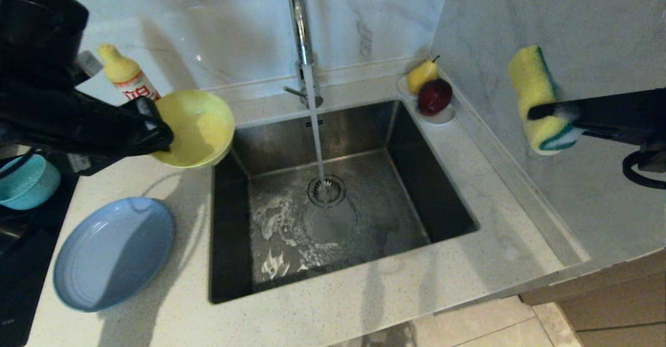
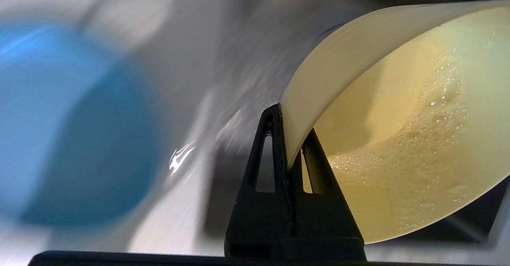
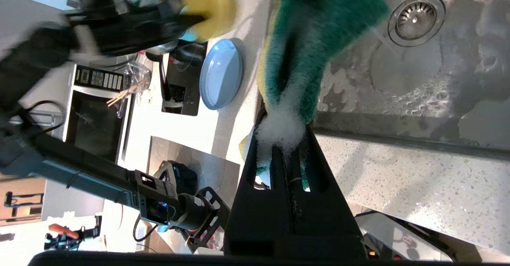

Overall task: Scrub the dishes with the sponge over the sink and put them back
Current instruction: Place the bowl on the table

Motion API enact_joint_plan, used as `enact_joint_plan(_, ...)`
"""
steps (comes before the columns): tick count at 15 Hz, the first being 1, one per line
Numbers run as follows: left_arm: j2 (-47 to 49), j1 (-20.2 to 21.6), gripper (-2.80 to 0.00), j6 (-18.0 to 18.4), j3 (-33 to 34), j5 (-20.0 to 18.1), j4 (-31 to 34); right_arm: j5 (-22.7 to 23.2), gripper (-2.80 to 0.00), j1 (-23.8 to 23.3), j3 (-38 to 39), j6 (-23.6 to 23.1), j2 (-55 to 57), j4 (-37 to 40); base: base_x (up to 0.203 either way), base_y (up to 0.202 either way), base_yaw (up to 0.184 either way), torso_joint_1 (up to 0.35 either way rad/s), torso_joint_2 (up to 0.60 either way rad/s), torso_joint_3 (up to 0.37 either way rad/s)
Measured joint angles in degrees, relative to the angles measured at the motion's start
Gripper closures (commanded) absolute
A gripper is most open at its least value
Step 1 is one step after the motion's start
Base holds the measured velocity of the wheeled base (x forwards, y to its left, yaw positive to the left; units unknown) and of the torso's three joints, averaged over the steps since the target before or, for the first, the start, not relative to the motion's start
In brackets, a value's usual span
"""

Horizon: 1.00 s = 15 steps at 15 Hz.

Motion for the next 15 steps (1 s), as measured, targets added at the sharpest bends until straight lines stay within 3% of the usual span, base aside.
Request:
enact_joint_plan(1, -1.0, 2.8, 0.0, -0.4, -0.8, -0.1, 4.8, 0.0, 0.0, 0.0, 0.1, 0.0, 0.3, 0.0, 0.0, 0.0, 0.0, 0.0, 0.0, 0.0)
enact_joint_plan(3, -2.7, 9.7, 0.0, -1.0, -0.6, -0.1, 7.7, 0.0, 0.0, 0.0, 0.0, 0.0, 0.8, 0.0, 0.0, 0.0, 0.0, 0.0, 0.0, 0.0)
enact_joint_plan(7, -4.7, 25.7, 0.0, -1.7, 3.5, 0.7, 7.5, 0.0, 0.0, -0.3, -0.2, 0.0, 1.8, -0.2, 0.0, 0.0, 0.0, 0.0, 0.0, 0.0)
enact_joint_plan(11, -5.2, 41.4, 0.0, -0.9, 6.1, -2.5, 7.5, 0.0, 0.0, -0.4, -0.3, -0.1, 2.3, -0.3, 0.0, 0.0, 0.0, 0.0, 0.0, 0.0)
enact_joint_plan(15, -2.5, 50.6, 0.0, 0.1, 12.7, -5.6, 1.7, 0.0, 0.0, -0.3, 0.0, -0.1, 3.0, -0.2, 0.0, 0.0, 0.0, 0.0, 0.0, 0.0)
